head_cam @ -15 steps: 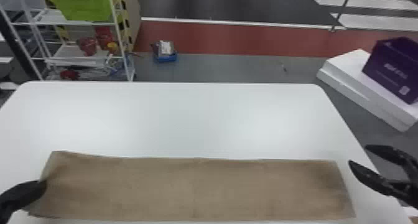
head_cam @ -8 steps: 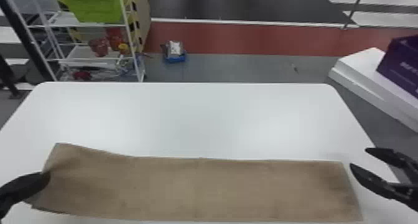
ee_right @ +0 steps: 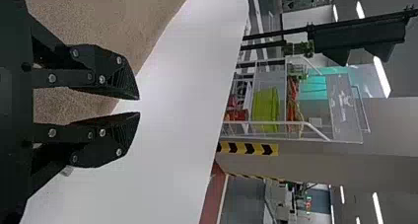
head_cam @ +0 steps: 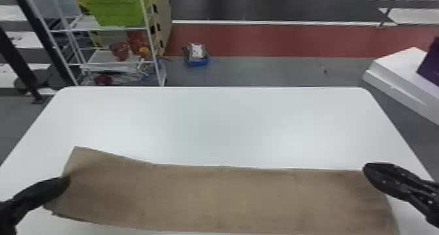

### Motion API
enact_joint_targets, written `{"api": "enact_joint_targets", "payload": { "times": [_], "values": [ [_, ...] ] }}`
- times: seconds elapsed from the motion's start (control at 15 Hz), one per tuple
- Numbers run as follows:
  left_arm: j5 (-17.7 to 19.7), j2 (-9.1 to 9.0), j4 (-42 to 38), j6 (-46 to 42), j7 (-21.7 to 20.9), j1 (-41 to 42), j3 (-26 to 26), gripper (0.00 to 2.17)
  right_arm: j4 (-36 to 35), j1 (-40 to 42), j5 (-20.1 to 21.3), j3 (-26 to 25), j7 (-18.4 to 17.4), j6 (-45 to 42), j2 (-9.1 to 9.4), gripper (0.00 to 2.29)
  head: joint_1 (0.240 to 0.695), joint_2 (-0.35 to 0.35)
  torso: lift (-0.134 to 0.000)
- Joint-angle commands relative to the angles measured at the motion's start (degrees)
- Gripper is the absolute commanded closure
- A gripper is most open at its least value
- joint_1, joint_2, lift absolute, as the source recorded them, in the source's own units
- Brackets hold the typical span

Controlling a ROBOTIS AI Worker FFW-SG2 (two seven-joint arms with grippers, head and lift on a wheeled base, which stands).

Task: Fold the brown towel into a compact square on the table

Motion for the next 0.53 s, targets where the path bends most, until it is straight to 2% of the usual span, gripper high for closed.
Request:
{"api": "enact_joint_targets", "payload": {
  "times": [0.0,0.13,0.27,0.47],
  "values": [
    [1.6,-0.15,-0.6,1.7,-0.1,-0.4,0.7,1.89,0.0,0.2,-0.4,1.8,0.7,-0.1,0.45,1.35,0.695,0.026,-0.124],
    [2.2,-0.15,-1.3,3.5,-0.5,-1.2,0.9,1.89,0.2,0.1,-0.4,3.8,0.6,-0.1,0.45,1.42,0.695,0.045,-0.124],
    [3.8,-0.15,-2.0,8.1,-1.4,-2.8,1.6,1.89,0.7,-0.4,0.1,6.2,0.6,0.2,0.54,1.42,0.695,0.061,-0.124],
    [4.1,-0.15,-3.0,11.1,-1.4,-4.0,1.3,1.89,2.6,-1.0,1.6,10.2,0.4,0.4,0.54,1.42,0.695,0.088,-0.124]
  ]
}}
